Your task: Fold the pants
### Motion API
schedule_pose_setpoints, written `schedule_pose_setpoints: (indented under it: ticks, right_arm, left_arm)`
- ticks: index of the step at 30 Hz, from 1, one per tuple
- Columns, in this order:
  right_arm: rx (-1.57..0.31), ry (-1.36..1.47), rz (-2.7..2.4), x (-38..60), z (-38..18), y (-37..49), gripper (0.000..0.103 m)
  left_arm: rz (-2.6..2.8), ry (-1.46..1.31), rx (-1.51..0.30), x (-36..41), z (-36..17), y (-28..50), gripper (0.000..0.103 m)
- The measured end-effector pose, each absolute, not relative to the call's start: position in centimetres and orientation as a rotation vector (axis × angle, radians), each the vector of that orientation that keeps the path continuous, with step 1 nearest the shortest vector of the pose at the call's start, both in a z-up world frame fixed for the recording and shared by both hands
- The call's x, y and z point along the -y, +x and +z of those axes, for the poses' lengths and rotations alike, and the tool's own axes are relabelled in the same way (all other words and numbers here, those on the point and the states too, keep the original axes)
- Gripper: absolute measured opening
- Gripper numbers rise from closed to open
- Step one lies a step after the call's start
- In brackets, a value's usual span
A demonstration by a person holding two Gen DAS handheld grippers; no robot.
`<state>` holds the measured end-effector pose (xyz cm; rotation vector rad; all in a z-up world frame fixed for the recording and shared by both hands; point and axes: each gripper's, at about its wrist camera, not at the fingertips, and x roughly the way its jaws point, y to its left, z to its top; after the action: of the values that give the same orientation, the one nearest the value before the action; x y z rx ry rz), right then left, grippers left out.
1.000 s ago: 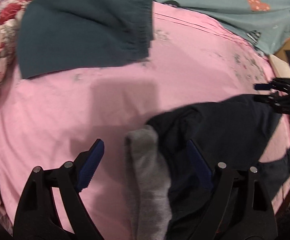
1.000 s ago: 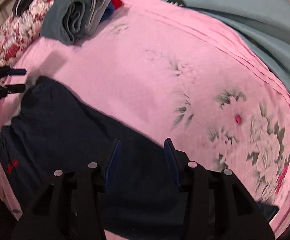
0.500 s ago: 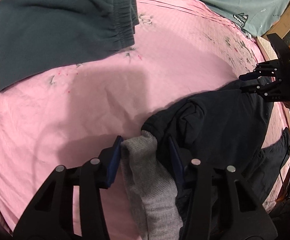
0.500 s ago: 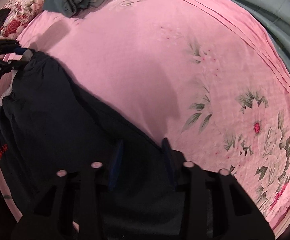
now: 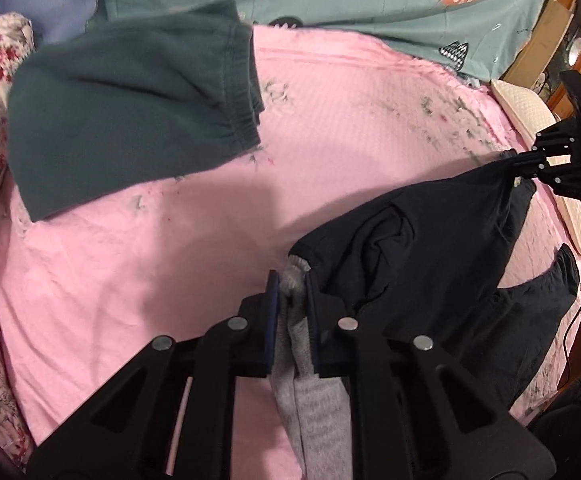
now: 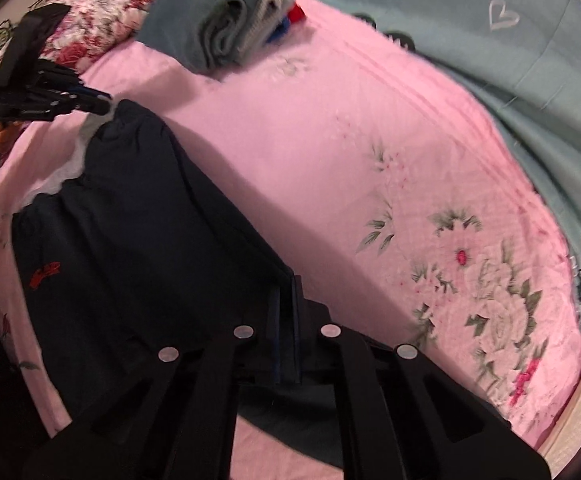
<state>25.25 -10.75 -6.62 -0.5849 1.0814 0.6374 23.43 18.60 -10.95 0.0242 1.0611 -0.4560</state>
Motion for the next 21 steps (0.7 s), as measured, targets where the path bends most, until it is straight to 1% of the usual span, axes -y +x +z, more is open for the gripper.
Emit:
schedule_pose_setpoints:
  ticks: [5,9,11,14,18,21]
  right_arm:
    - [-0.979,-0.666,0.682,11.9,-3.5,17.6,0.004]
    - [-0.977,-0.711,0.745,11.8,-4.2,11.3,0.004]
    - [-0.993,-0.741,0.78,11.5,-5.0,8.4,0.004]
    - [-1.047,-0.768,0.827,10.8,-8.4,4.7,0.004]
    - [-1.118,-0.715,0.84,10.2,-11.9,3.0,0.004]
    - [-1.148,-0.674,0.843,10.0,-12.9,2.3,0.005]
  left_arm:
    - [-0.488,0.069,-0.965,-18.8,-6.9,18.8,0.012]
    - [-0.497,0.099,-0.956,-19.0,-5.6,14.1,0.012]
    - [-0.488,0.115,-0.975,-18.9,-6.1,11.5,0.013]
    - [-0.459,0.122,-1.032,-18.9,-8.0,8.3,0.013]
    - [-0.375,0.116,-1.109,-19.4,-11.5,5.5,0.013]
    - [-0.313,0.062,-1.144,-20.5,-13.1,4.3,0.013]
